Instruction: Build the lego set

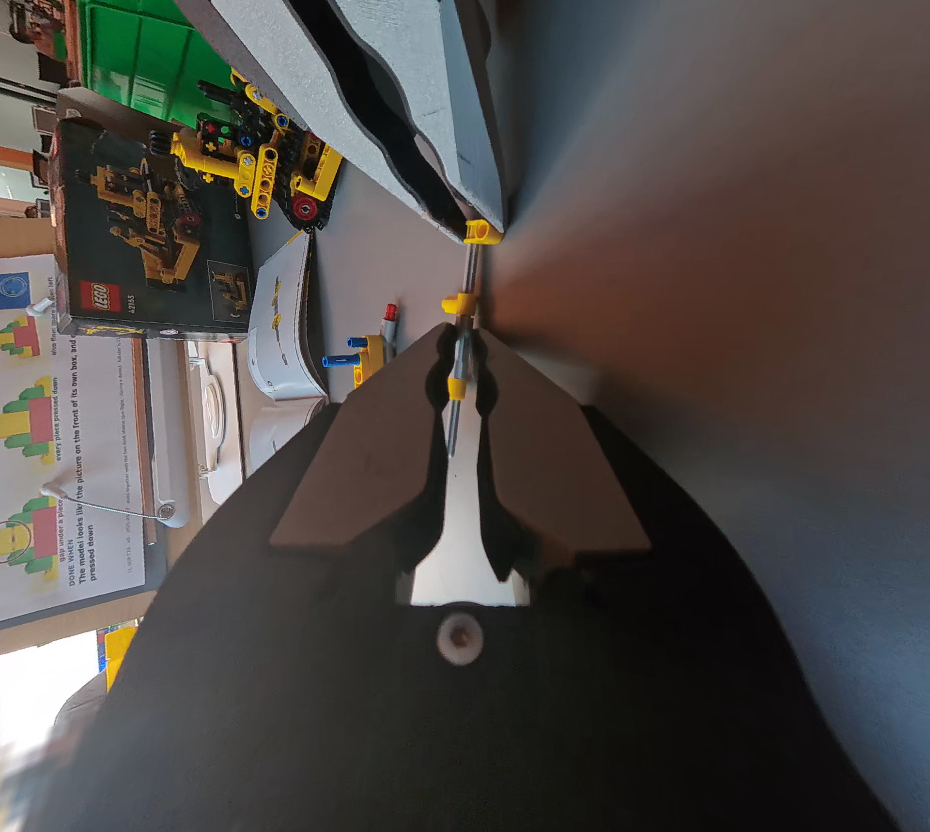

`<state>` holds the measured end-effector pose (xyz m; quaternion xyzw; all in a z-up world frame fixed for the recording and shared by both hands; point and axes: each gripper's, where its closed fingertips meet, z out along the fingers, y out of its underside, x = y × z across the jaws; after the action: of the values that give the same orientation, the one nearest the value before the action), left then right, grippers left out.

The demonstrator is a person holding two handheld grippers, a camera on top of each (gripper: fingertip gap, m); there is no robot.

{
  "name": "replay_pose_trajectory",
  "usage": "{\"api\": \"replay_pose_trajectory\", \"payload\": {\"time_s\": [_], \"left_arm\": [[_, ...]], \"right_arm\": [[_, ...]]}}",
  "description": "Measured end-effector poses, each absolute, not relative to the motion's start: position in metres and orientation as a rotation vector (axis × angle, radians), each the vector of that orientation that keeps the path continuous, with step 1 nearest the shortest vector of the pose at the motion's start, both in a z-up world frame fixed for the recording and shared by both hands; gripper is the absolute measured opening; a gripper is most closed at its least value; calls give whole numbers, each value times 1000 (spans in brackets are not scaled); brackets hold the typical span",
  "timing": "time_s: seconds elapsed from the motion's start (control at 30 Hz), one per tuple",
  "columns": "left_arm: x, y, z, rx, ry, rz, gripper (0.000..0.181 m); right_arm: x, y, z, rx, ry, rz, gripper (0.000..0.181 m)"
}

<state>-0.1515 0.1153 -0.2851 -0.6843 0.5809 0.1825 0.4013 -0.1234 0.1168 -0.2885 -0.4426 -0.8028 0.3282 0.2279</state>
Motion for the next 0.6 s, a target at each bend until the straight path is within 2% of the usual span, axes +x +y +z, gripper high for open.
{"api": "replay_pose_trajectory", "payload": {"time_s": [0.6], "left_arm": [[-155, 117, -285, -1720, 1485, 499, 2]], "right_arm": [[-127, 117, -288, -1216, -2209, 902, 11]]}}
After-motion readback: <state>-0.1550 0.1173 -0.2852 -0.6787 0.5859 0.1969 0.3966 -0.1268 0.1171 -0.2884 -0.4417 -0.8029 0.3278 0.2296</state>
